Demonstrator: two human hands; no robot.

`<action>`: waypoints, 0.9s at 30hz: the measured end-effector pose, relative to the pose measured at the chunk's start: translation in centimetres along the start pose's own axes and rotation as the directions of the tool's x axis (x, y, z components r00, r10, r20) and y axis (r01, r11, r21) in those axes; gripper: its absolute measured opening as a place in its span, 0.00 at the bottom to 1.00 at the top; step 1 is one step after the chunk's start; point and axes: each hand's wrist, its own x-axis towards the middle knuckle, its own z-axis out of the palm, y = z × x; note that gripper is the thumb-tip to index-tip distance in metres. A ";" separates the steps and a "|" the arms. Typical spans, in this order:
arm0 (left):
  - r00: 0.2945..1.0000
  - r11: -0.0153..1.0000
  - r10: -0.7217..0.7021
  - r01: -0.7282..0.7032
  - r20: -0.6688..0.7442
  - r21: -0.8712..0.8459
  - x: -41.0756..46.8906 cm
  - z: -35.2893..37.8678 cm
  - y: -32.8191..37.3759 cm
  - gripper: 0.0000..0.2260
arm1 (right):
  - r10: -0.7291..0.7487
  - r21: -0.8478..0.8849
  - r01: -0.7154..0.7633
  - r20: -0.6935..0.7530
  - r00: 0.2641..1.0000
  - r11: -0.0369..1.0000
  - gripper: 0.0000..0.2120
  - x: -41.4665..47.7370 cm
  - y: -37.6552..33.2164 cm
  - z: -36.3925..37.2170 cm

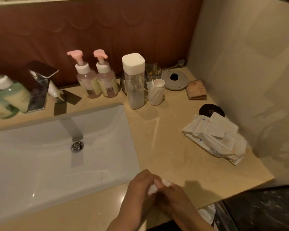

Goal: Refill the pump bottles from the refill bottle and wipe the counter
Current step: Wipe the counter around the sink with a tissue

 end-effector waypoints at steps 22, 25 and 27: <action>0.954 0.875 -0.292 0.238 -0.067 -0.422 0.3 -0.3 1.3 0.14 | -0.246 -0.254 0.237 -0.005 0.969 0.938 0.15 -1.3 0.1 -0.5; 0.962 0.860 -0.267 0.211 -0.056 -0.464 0.4 -0.6 1.3 0.17 | -0.243 -0.053 0.241 -0.018 0.970 0.969 0.21 -0.9 0.5 -0.5; 0.970 0.845 -0.244 0.221 0.017 -0.486 0.5 -0.7 1.6 0.16 | -0.251 0.033 0.250 0.025 0.968 0.968 0.27 -0.8 0.3 -0.7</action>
